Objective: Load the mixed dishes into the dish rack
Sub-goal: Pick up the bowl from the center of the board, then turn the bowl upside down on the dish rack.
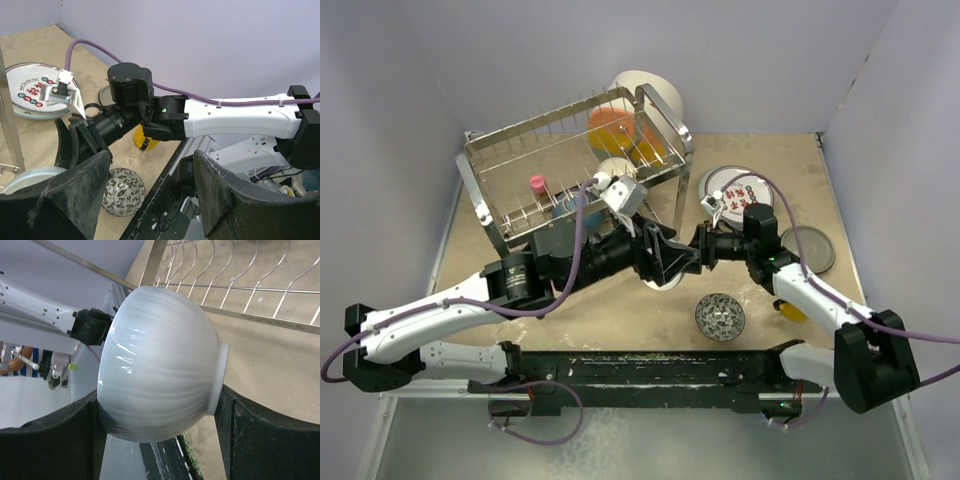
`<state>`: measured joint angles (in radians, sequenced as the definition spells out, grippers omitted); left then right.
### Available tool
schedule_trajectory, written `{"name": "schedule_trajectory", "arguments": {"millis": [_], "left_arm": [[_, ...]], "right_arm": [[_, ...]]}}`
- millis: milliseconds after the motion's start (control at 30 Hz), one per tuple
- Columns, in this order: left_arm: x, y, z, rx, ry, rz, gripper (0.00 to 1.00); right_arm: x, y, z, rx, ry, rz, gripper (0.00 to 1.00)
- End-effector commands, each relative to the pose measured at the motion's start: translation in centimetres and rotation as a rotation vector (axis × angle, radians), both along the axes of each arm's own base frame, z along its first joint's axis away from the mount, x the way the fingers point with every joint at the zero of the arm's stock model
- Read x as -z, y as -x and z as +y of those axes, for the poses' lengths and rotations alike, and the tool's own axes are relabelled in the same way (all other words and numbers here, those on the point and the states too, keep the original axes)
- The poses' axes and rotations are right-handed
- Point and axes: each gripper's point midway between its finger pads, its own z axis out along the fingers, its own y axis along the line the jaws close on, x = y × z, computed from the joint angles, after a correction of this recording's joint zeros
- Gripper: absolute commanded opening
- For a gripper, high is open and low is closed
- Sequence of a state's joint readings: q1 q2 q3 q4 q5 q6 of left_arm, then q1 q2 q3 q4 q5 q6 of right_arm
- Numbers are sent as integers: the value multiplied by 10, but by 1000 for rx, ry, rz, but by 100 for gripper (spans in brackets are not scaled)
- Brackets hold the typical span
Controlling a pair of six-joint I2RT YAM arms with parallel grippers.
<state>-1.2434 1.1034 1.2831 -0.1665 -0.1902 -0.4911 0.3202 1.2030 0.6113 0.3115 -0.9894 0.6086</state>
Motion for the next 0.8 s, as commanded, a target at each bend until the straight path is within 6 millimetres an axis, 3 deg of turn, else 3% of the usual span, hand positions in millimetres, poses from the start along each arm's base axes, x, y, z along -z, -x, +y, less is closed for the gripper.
{"name": "schedule_trajectory", "arguments": {"millis": [0,267,600,767], "left_arm": [[-36,2,1,17,42,-53,70],[-61,-2,8,-11,80,-78,70],[-58,-4,9,-30,85,-58,70],[-58,-4,11,-34,90,-58,69]], "right_arm": [[-20,2,16,-41,-16,-146,37],[-25,13,43,-134,-8,-173,37],[-24,19,55,-150,-43,-41,37],[-35,15,62,-122,-48,-94,37]]}}
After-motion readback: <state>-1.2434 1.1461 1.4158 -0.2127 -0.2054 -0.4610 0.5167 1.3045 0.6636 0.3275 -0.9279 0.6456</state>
